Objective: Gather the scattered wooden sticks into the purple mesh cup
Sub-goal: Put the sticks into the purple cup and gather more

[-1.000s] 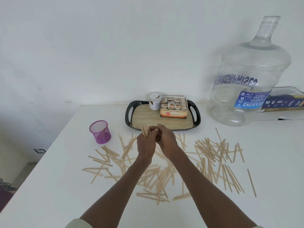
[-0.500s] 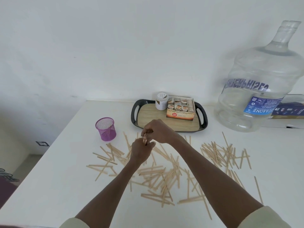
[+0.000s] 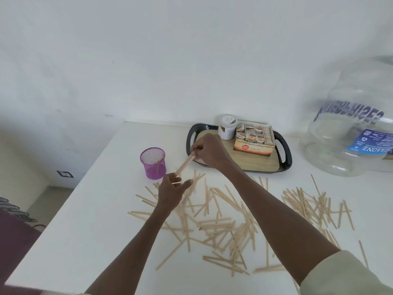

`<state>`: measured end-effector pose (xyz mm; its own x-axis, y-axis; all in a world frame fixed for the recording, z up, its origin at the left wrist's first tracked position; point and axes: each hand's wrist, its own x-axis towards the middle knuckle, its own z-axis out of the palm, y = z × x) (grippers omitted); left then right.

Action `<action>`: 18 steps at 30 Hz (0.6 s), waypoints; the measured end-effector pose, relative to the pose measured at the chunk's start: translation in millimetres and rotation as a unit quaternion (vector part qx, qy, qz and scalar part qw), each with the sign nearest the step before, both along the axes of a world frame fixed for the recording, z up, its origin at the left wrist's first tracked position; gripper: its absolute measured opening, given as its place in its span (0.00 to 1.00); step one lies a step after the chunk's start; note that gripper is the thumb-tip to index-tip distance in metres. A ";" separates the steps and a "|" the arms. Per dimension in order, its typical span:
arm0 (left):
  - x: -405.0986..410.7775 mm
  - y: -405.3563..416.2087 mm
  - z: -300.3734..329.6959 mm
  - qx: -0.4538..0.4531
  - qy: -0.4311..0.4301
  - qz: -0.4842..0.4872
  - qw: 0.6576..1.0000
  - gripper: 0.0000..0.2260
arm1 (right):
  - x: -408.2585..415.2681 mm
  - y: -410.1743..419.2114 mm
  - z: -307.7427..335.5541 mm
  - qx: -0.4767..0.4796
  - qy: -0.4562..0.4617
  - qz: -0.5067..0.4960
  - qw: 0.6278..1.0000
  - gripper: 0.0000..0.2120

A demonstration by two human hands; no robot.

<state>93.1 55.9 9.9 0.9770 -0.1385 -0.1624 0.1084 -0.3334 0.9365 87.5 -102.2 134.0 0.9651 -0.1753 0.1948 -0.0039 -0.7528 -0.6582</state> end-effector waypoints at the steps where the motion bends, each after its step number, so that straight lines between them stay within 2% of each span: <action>1: 3.5 6.7 -4.2 0.007 -0.001 0.014 1.000 0.21 | 8.0 5.7 0.3 0.003 -0.019 -0.008 1.000 0.08; 4: 10.5 24.5 -15.8 0.038 -0.010 0.019 0.999 0.13 | 29.3 30.8 -4.2 -0.002 -0.070 -0.013 0.997 0.09; 8: 14.6 42.8 -25.6 0.076 -0.042 -0.017 0.996 0.08 | 52.0 64.6 -26.3 -0.060 -0.095 0.000 0.994 0.09; 13: 20.9 62.2 -33.5 0.093 -0.097 -0.048 0.990 0.06 | 72.5 83.7 -57.3 -0.173 -0.040 0.050 0.983 0.11; 18: 30.3 82.3 -40.8 0.160 -0.170 -0.103 0.967 0.09 | 78.2 83.2 -65.9 -0.169 -0.009 0.065 0.983 0.12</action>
